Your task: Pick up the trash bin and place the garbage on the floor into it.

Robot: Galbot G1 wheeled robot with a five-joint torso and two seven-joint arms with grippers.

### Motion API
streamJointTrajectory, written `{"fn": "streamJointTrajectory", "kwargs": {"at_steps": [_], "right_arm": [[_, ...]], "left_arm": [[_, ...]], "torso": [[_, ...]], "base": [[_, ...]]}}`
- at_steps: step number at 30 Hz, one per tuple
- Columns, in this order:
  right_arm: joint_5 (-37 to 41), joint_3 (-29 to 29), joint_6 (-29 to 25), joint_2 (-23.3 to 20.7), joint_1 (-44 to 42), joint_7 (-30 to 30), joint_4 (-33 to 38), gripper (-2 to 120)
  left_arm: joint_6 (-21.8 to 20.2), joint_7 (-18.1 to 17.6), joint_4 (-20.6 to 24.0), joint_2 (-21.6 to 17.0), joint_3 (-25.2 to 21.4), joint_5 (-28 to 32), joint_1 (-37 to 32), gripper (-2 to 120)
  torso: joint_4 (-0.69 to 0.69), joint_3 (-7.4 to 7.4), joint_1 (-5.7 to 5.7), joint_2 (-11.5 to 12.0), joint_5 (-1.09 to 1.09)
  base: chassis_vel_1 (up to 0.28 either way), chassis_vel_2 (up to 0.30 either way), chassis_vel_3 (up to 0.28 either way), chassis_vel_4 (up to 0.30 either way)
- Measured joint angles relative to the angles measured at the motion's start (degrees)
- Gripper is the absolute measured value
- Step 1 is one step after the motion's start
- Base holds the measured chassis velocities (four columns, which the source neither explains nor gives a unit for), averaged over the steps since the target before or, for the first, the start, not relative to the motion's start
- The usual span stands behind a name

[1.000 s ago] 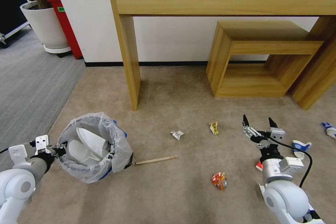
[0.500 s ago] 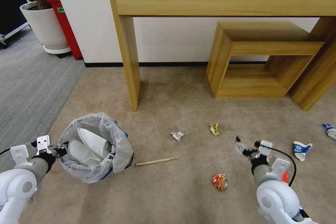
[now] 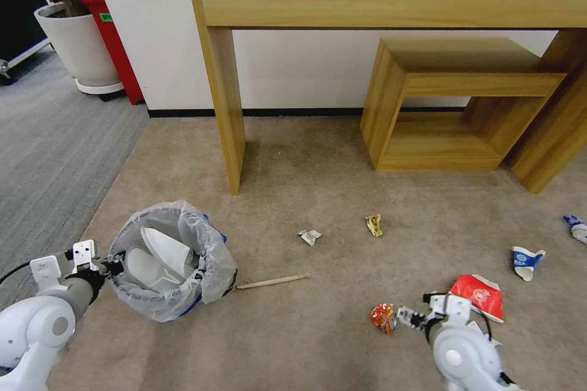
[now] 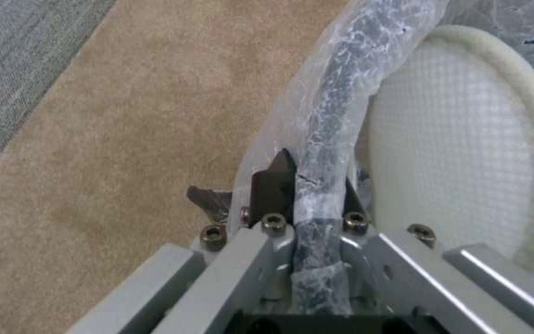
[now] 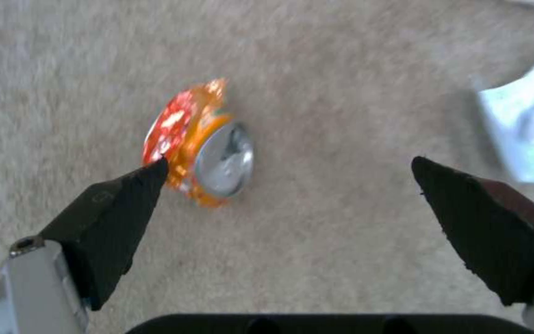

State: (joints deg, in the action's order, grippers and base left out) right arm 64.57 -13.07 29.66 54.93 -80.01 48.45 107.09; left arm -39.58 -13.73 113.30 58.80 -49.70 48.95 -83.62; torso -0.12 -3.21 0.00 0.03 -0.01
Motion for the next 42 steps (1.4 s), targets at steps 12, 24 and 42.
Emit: {"fn": "streamJointTrajectory", "kwargs": {"at_steps": [12,24,42], "right_arm": [[-3.8,5.9,-0.4,2.7,5.0,-3.8,-7.7,98],[-5.6,8.5,-0.7,3.6,9.2,-7.6,-15.0,88],[-8.2,9.7,-2.6,3.3,9.2,-9.2,-16.1,28]], "left_arm": [[0.2,0.2,1.4,0.5,-1.2,-0.3,-1.9,0],[0.2,0.0,2.7,0.5,-1.8,-0.3,-2.8,0],[0.5,-0.1,2.9,0.7,-1.4,-0.2,-2.5,0]], "torso": [[0.0,0.0,0.0,0.0,-0.01],[0.0,0.0,0.0,0.0,-0.01],[0.0,0.0,0.0,0.0,-0.01]], "base": [[0.0,0.0,0.0,0.0],[0.0,0.0,0.0,0.0],[0.0,0.0,0.0,0.0]]}}
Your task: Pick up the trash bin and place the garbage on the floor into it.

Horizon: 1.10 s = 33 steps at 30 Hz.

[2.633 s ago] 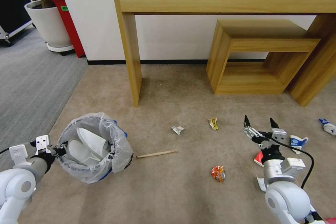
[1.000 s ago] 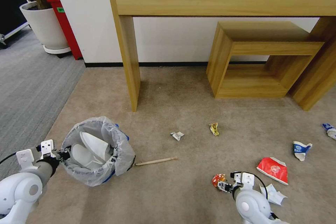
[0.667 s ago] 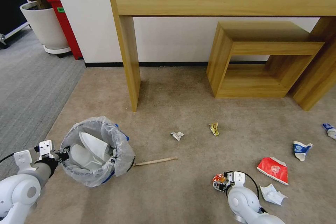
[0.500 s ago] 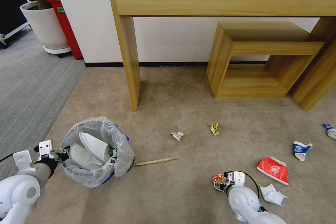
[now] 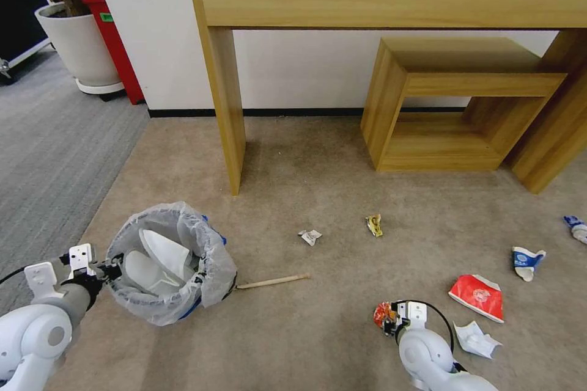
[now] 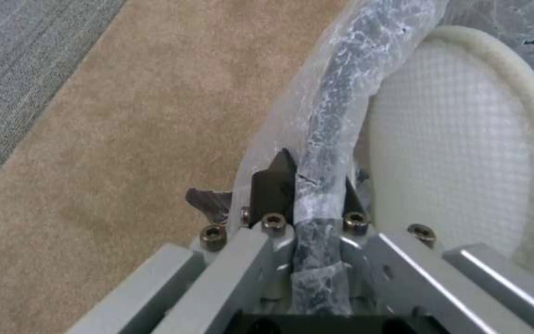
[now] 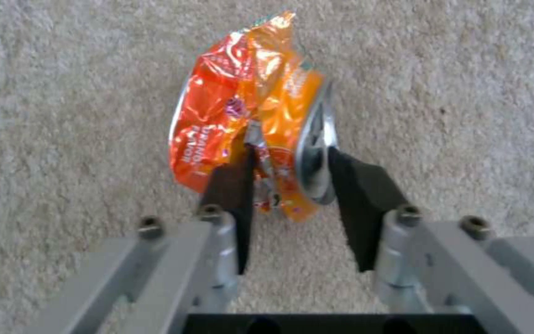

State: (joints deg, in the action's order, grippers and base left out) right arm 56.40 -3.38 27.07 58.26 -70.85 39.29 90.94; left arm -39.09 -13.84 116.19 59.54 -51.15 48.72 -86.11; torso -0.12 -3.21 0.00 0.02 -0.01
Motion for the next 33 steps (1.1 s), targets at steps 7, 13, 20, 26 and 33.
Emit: {"fn": "streamJointTrajectory", "kwargs": {"at_steps": [7,13,20,26,33], "right_arm": [[-1.3,-0.4,-2.4,-0.6,-1.0,-2.3,0.4,7],[-2.3,-4.3,-8.1,-2.4,-3.1,-8.7,4.9,7],[-3.7,-9.7,-25.2,-7.8,-4.4,-25.3,14.3,7],[-2.4,-8.1,-34.9,-12.5,-0.4,-35.2,19.3,7],[2.7,-0.9,-40.0,-19.0,10.3,-45.3,26.4,7]], "left_arm": [[0.2,0.0,-0.1,0.0,0.1,0.0,0.0,0],[0.2,0.0,-0.5,-0.3,0.2,0.0,0.4,0],[0.1,-0.1,-0.7,-0.5,0.4,0.1,0.7,0],[-0.5,-0.8,0.1,-0.6,0.7,0.8,0.7,0],[-1.7,-2.4,2.7,-0.5,1.3,2.5,0.7,0]], "torso": [[-0.01,0.0,0.0,0.0,0.02],[0.0,0.0,0.0,0.0,-0.01],[0.0,0.0,0.0,0.0,0.0],[0.0,0.0,0.0,0.0,0.0],[0.02,0.0,0.0,0.0,-0.01]], "base": [[0.0,0.0,0.0,0.0],[0.0,0.0,0.0,0.0],[0.0,0.0,0.0,0.0],[0.0,0.0,0.0,0.0],[0.0,0.0,0.0,0.0]]}}
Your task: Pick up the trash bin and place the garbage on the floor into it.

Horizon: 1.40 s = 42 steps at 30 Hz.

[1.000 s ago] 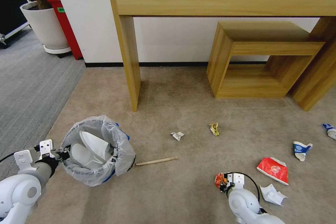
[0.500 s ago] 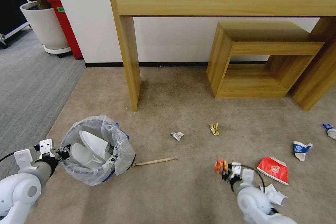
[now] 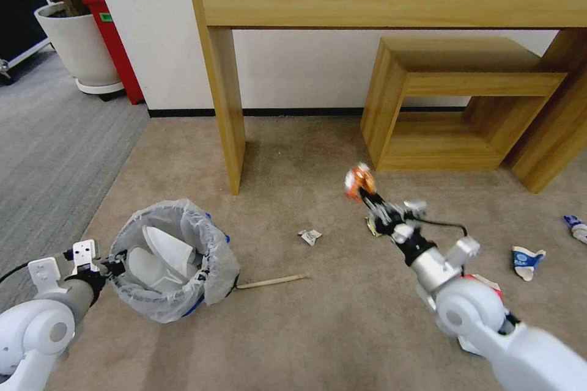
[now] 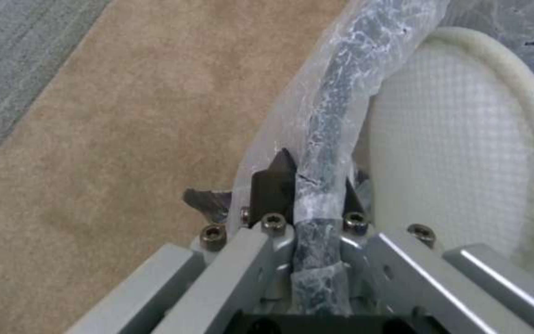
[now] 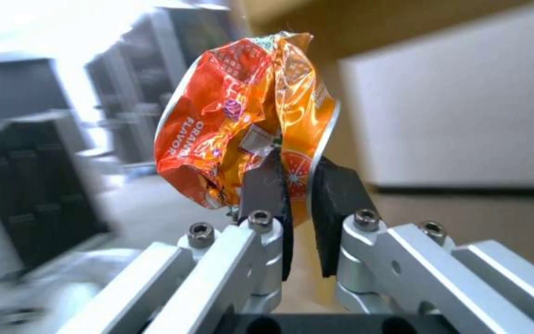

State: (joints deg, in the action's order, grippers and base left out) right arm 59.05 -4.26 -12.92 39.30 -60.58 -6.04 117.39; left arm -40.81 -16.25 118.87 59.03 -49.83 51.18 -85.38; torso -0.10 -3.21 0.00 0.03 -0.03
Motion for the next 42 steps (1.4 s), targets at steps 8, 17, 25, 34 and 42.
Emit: {"fn": "streamJointTrajectory", "kwargs": {"at_steps": [8,17,25,34,42], "right_arm": [[5.7,15.1,0.6,-5.4,13.9,-5.2,6.3,7],[10.1,37.7,2.5,-2.9,34.3,-1.7,4.1,7],[14.7,51.2,7.3,4.7,49.4,6.0,-0.3,7],[17.3,57.3,13.9,12.1,52.7,14.6,-4.0,7],[17.4,60.0,16.2,17.0,53.4,19.2,-7.6,7]], "left_arm": [[-1.3,-1.7,3.5,0.0,0.6,1.9,0.2,0],[-1.4,-2.1,5.3,0.1,0.7,2.3,-0.1,0],[-1.4,-2.1,6.4,0.1,0.5,2.6,-0.1,0],[-1.4,-2.1,7.1,0.0,0.0,3.3,-0.1,0],[-1.4,-2.1,7.2,0.3,0.0,3.4,0.1,0]], "torso": [[-0.02,0.0,0.0,0.0,0.02],[-0.01,0.0,0.0,0.0,0.02],[0.0,0.0,0.0,0.0,0.0],[-0.02,0.0,0.01,0.0,0.01],[-0.01,0.0,0.01,0.0,0.01]], "base": [[0.0,0.0,0.0,0.0],[0.0,0.0,0.0,0.0],[0.0,0.0,0.0,0.0],[0.0,0.0,0.0,0.0],[0.0,0.0,0.0,0.0]]}}
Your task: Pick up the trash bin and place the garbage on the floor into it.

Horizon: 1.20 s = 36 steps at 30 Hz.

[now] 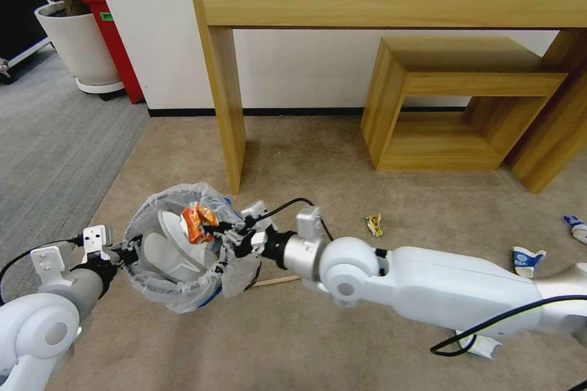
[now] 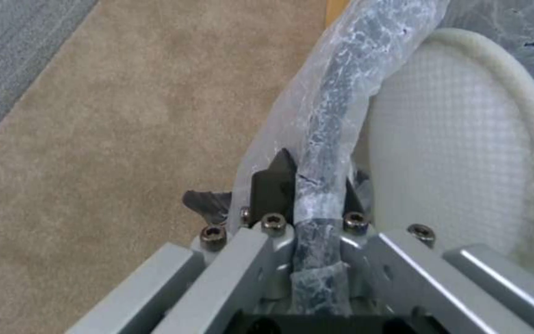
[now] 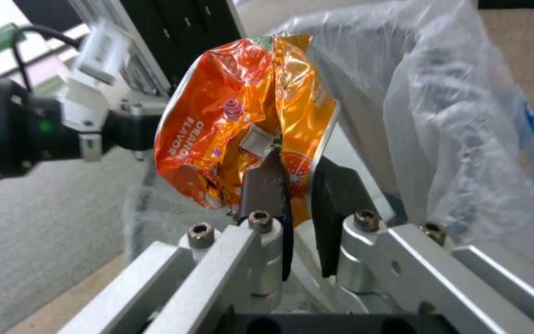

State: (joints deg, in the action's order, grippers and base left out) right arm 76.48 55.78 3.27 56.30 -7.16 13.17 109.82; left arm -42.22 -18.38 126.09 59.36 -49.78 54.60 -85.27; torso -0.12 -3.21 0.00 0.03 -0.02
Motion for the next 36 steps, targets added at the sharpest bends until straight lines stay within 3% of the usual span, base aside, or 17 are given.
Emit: {"fn": "streamJointTrajectory", "kwargs": {"at_steps": [11,24,28,31,36], "right_arm": [[-0.4,1.6,1.3,3.6,0.6,3.1,-1.6,7],[-2.0,-0.4,1.2,2.2,-0.8,3.2,-0.5,52],[-2.2,-4.1,0.3,1.8,-2.2,3.3,0.4,65],[-2.0,-10.7,-0.1,0.0,-4.4,4.0,1.7,82],[-1.8,-16.6,-0.1,-1.9,-7.3,4.2,2.2,94]], "left_arm": [[0.0,0.2,0.0,0.6,0.1,-0.2,0.0,0],[0.1,0.3,-0.5,0.6,-0.1,-0.4,-0.2,0],[0.2,0.3,-0.8,0.6,-0.2,-0.6,-0.4,0],[0.2,0.3,-1.3,0.2,-0.6,-0.7,-0.4,0],[0.3,0.3,-1.7,-0.1,-0.6,-0.7,-0.4,0]], "torso": [[-0.01,0.0,0.0,0.0,0.0],[-0.01,0.0,0.0,0.0,0.01],[0.0,0.0,0.0,0.0,0.01],[0.01,0.0,0.0,0.0,0.01],[0.0,0.0,0.0,0.0,0.01]], "base": [[0.0,0.0,0.0,0.0],[0.0,0.0,0.0,0.0],[0.0,0.0,0.0,0.0],[0.0,0.0,0.0,0.0],[0.0,0.0,0.0,0.0]]}}
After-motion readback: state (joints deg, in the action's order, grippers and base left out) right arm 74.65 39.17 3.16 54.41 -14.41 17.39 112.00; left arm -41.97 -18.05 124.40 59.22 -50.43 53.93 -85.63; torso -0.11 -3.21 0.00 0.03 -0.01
